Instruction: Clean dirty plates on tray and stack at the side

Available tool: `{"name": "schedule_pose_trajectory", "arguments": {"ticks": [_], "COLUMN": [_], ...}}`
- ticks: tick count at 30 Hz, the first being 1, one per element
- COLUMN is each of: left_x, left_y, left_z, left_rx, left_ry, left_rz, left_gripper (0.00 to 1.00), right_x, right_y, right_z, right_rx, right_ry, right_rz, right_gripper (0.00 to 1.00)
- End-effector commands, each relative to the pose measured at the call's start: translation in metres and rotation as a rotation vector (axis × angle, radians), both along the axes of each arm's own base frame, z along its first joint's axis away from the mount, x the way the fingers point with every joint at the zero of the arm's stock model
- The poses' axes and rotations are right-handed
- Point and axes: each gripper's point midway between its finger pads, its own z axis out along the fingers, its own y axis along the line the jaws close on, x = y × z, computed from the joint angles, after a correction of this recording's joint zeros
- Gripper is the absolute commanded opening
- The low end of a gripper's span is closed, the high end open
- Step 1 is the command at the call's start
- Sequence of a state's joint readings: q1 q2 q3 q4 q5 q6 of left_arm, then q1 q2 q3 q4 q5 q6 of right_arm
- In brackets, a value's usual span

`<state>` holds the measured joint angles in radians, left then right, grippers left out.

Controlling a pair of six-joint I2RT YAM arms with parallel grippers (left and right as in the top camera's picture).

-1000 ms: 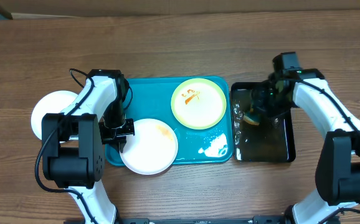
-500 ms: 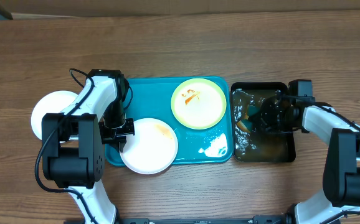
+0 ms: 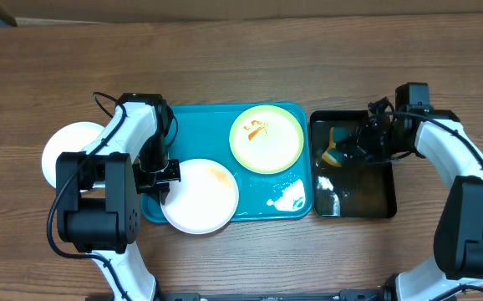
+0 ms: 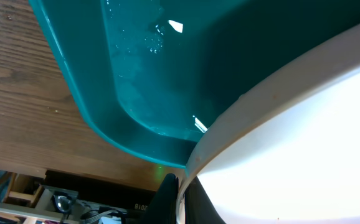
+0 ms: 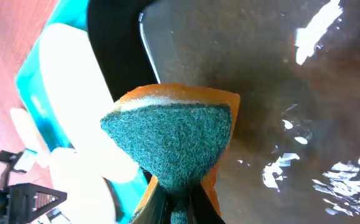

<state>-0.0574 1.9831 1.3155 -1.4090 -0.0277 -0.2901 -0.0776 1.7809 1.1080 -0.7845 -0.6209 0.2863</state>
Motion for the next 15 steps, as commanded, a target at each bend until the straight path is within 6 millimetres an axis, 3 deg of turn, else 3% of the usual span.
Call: {"name": "schedule_pose_trajectory", "arguments": {"ticks": [1,5,9,15], "left_x": [0.007,0.008,0.018,0.063], "left_y": [0.005,0.006,0.01,0.013], "left_z": [0.001,0.001,0.006,0.055], "left_rx": [0.036,0.04,0.061,0.092], "left_ry": [-0.028,-0.032,-0.063,-0.246], "left_rz": [0.016,0.013,0.002,0.026], "left_gripper": [0.04,0.04,0.04,0.04], "right_x": [-0.005,-0.026,-0.042,-0.045], "right_y": [-0.009,-0.023,-0.027,-0.028], "right_z": [-0.008,-0.037,-0.052,-0.053], "right_rx": [-0.082,-0.176,-0.202,-0.209], "right_ry": [0.007,0.077,0.123,0.134], "right_rz": [0.012,0.001,-0.008,-0.007], "right_gripper": [0.04,0.04,0.04,0.04]}}
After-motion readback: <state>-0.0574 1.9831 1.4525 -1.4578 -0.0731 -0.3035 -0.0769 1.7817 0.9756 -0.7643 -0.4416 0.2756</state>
